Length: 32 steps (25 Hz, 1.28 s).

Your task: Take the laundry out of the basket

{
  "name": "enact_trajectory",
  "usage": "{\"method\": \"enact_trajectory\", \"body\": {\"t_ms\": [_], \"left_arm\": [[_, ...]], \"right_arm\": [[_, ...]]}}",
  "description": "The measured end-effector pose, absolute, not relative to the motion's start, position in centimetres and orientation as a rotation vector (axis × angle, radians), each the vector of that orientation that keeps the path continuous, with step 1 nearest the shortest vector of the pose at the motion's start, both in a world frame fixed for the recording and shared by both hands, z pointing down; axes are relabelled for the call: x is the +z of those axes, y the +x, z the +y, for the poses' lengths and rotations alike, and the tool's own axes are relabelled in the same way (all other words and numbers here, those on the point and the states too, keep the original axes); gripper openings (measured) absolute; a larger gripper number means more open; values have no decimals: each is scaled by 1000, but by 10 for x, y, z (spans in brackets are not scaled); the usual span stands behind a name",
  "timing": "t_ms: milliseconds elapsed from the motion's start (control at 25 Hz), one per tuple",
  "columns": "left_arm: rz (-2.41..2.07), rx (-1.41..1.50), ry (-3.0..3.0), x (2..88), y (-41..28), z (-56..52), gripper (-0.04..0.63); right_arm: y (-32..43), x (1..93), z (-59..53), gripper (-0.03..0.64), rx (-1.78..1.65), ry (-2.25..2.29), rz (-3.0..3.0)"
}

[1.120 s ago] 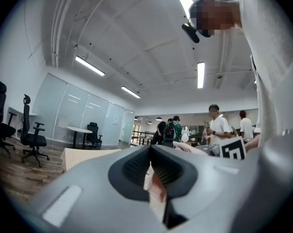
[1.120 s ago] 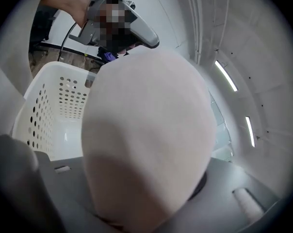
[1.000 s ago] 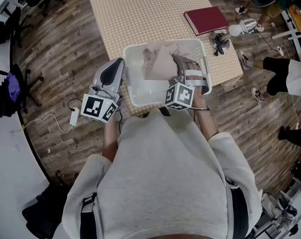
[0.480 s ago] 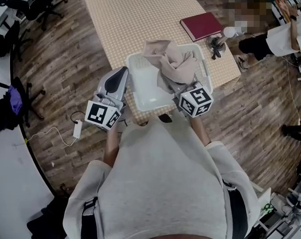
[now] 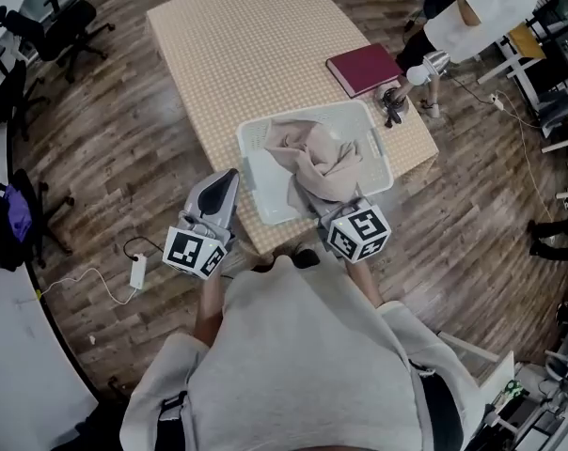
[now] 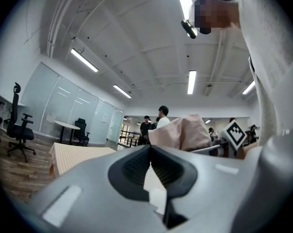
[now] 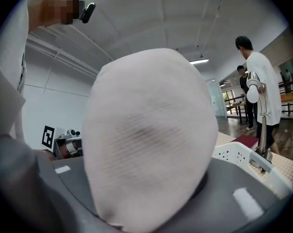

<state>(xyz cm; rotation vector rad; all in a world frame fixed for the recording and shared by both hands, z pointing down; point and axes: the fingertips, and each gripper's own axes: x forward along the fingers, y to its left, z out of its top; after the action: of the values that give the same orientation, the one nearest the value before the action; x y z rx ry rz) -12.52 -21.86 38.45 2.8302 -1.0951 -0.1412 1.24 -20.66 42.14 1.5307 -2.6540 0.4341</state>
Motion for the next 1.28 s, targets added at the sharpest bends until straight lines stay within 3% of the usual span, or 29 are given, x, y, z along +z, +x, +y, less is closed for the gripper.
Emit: {"method": "enact_trajectory", "body": {"t_ms": [360,1280], "left_arm": [[-1099,-131,2864,370,-108,-180,8],[-1058,-48,2908,380,-38,49,8]], "right_arm": [[35,398,-170,216,383,1569,-2696],[82,414,56,215,384,1576,-2750]]}}
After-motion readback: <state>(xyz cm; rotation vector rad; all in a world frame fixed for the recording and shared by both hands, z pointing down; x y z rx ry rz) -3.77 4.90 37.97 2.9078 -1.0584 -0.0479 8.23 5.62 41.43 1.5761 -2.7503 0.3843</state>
